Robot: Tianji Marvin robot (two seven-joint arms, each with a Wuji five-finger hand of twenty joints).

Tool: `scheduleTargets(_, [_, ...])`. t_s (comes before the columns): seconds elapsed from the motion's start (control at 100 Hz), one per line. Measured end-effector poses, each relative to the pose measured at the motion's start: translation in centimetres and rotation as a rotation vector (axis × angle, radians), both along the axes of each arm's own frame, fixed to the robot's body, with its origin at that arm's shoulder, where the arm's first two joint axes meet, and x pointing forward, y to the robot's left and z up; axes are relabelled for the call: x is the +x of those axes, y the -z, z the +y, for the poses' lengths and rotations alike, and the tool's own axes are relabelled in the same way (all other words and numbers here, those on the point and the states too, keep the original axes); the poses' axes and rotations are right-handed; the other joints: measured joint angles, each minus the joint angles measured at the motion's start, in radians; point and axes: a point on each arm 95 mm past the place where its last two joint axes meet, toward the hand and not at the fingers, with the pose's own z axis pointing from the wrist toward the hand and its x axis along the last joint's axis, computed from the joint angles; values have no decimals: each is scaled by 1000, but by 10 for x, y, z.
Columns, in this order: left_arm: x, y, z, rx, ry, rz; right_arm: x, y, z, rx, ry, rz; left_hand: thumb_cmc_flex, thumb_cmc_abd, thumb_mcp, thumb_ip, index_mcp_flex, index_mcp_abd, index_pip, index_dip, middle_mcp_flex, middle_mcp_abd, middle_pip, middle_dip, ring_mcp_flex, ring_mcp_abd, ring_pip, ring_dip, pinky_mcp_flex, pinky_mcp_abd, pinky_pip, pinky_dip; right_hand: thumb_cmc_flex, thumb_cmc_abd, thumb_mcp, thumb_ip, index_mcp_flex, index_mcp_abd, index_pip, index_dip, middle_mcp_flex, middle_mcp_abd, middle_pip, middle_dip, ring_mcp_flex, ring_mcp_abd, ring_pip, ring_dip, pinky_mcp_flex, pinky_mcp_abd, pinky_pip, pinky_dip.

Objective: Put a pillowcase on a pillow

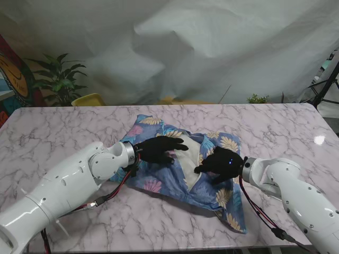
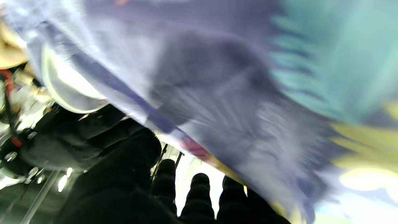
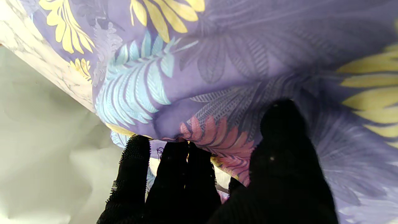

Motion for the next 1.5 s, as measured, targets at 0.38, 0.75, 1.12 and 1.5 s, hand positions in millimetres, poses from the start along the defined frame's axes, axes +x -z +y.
scheduleTargets(0.38, [28, -22, -3, 249, 76, -387, -6, 3, 0, 1, -21, -18, -4, -137, 234, 0, -36, -17, -213, -107, -25, 79, -51, -226, -28, 42, -75, 36, 14, 43, -94, -73, 0, -17, 0, 0, 0, -14, 1, 1, 13, -10, -2, 0, 13, -13, 0, 0, 13, -3, 0, 0])
scheduleTargets(0.75, [21, -21, -21, 417, 182, -386, -9, 2, -2, 14, -21, -43, 93, -204, 108, -46, -36, -43, -220, -153, -25, 27, 134, 577, 278, -182, 703, 589, 163, 15, 538, 155, -1, -18, -5, 0, 0, -50, 14, 3, 39, -45, -4, 0, 41, -37, 0, 0, 26, -15, 0, 0])
scheduleTargets(1.12, [11, -29, -9, 472, 206, -370, -6, -6, -10, -8, 20, -49, -294, -205, 208, -53, 94, -189, 329, 92, -24, -86, 451, 972, 318, -335, 950, 840, 149, -36, 785, 275, -1, -27, -5, 0, 1, -77, 14, 4, 54, -109, -10, -12, 53, -74, 0, 3, 36, -15, 0, 0])
scheduleTargets(1.5, [13, -35, 6, 318, 95, -552, 1, -8, -9, -24, 22, -44, -85, -274, 10, -96, 217, -225, 1011, 814, -10, -100, 596, 862, 345, -347, 938, 792, 187, -37, 847, 311, -1, -28, -5, 0, 1, -80, 17, 15, 74, -124, -11, -13, 62, -83, 0, 13, 36, -15, 0, 0])
